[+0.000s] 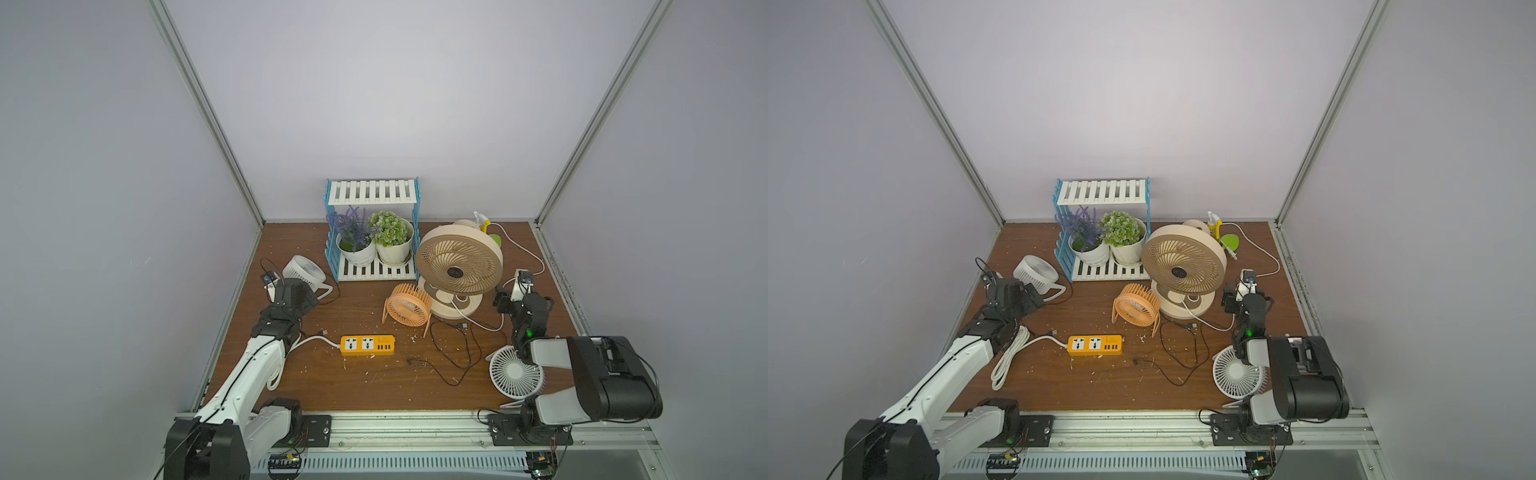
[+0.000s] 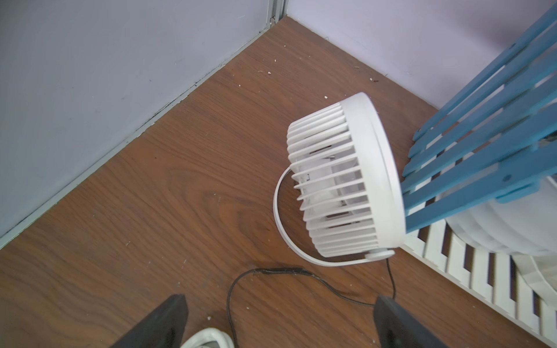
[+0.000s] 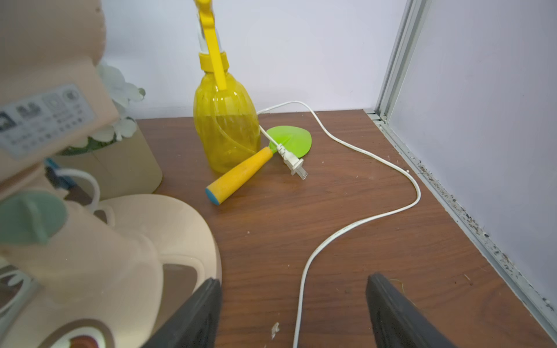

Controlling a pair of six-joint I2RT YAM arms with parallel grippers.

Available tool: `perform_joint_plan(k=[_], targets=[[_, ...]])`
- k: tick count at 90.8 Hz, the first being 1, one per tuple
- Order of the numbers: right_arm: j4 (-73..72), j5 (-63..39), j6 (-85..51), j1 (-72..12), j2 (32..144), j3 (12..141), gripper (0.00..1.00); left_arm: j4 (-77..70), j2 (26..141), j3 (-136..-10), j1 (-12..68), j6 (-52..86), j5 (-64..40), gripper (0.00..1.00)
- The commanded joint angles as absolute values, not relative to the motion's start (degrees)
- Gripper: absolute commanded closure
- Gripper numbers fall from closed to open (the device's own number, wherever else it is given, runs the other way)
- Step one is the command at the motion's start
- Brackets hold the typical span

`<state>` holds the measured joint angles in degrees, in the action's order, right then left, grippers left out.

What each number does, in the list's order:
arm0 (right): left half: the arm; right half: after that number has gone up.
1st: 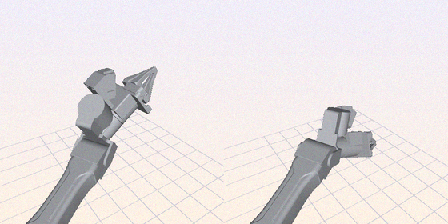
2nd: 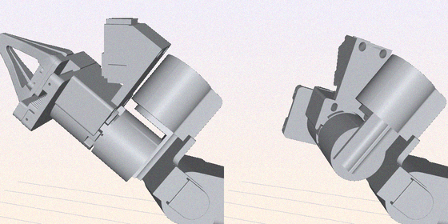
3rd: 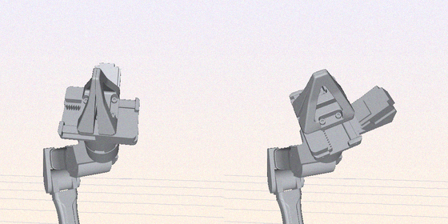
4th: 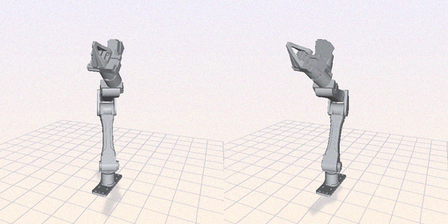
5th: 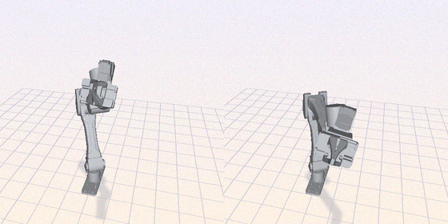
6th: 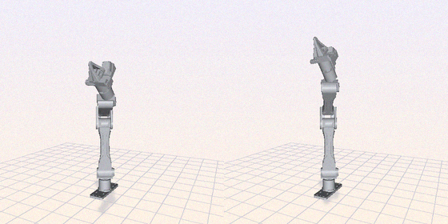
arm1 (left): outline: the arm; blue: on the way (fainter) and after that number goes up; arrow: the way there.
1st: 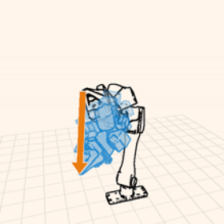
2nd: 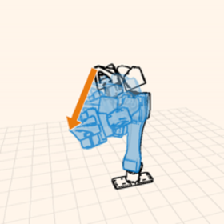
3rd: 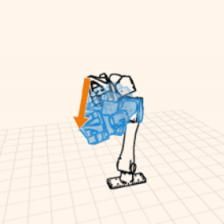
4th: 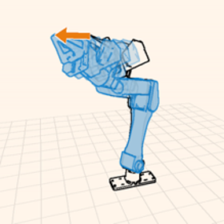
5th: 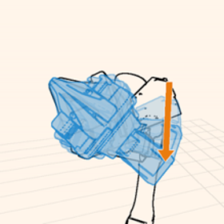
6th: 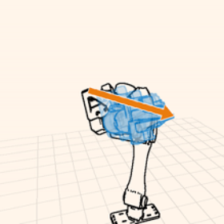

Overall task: Unplug the desk fan from the power strip
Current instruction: Reset both arms

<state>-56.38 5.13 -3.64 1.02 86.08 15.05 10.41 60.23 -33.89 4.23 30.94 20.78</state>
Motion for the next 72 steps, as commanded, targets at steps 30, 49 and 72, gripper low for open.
perform_joint_plan(k=[30, 49, 72], targets=[[-61.9, 1.3, -1.8, 1.2, 88.4, 16.1, 0.13, -16.6, 66.7, -24.9, 3.5, 10.5, 24.8, 0.01], [-61.9, 1.3, -1.7, 1.2, 88.4, 16.3, 0.1, -31.3, 74.1, -21.8, 3.5, 6.4, 17.8, 0.0], [-61.0, 1.3, -1.5, 1.1, 88.4, 16.7, 0.09, -53.8, 89.6, -20.4, 3.7, 1.8, 7.1, 0.0]])
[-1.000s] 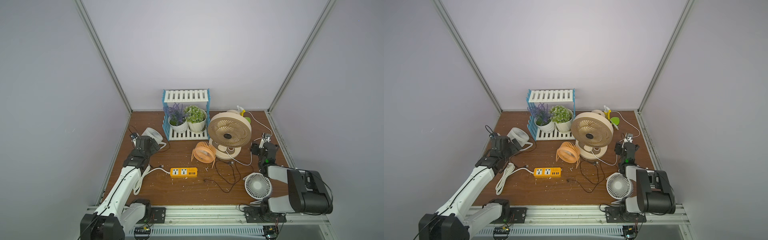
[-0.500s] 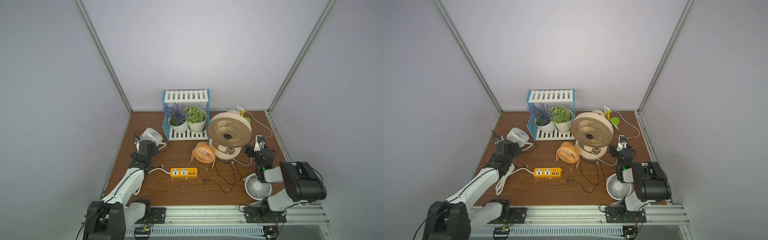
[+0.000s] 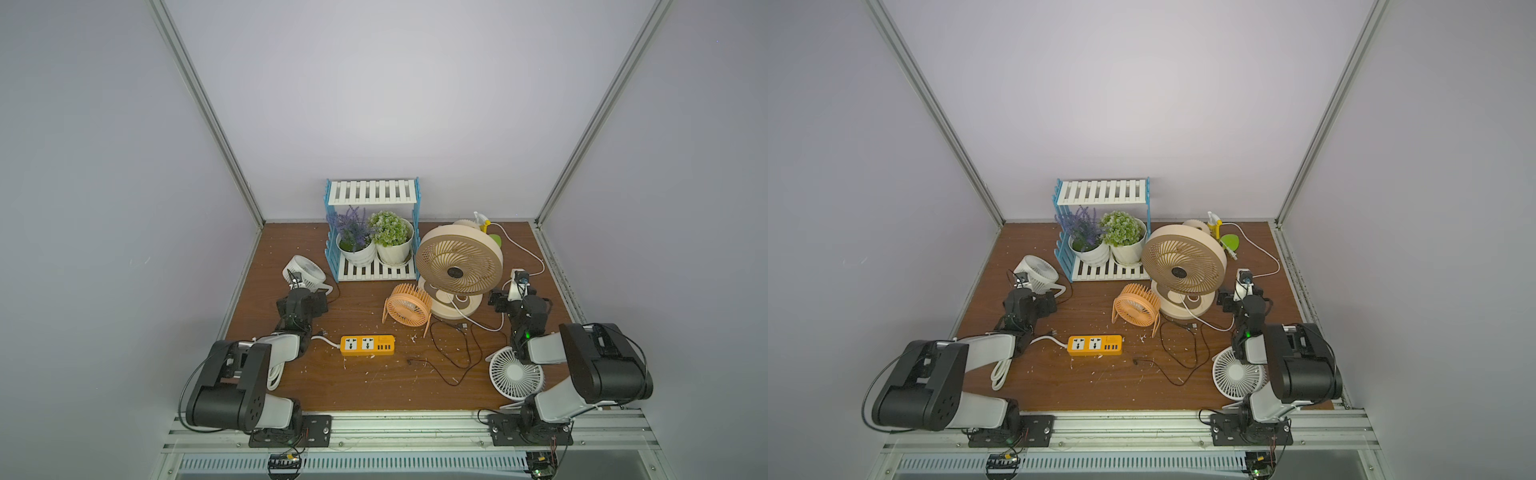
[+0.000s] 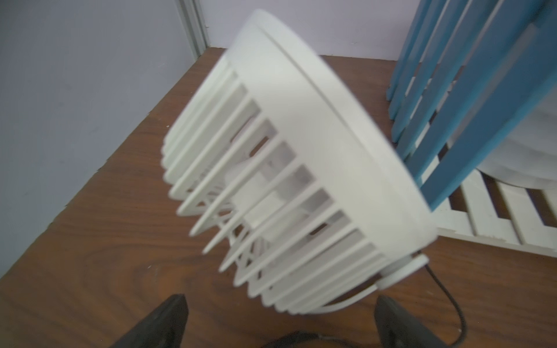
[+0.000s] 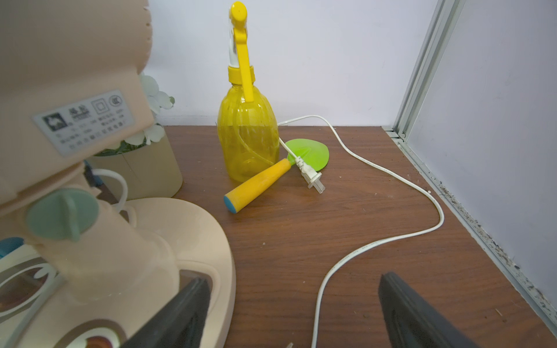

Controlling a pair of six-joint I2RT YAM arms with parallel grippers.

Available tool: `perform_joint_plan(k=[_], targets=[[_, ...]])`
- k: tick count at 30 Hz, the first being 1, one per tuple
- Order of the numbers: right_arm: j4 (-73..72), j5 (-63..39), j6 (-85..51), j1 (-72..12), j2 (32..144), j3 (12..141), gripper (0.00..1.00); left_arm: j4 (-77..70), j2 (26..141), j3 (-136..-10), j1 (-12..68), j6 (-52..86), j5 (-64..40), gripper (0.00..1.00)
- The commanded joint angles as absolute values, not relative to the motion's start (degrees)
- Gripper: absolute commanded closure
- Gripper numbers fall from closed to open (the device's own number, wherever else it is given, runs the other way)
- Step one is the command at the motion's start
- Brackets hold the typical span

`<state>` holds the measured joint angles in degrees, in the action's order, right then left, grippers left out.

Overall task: Unplug the desk fan from the power strip
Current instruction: Reset both arms

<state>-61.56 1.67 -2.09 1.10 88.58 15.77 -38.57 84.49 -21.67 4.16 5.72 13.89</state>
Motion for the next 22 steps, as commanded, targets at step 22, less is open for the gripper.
perform_joint_plan(k=[22], targets=[[-57.9, 1.7, -1.0, 0.6, 88.3, 18.4, 0.05, -52.7, 89.3, -20.4, 3.7, 3.3, 10.5, 0.0]])
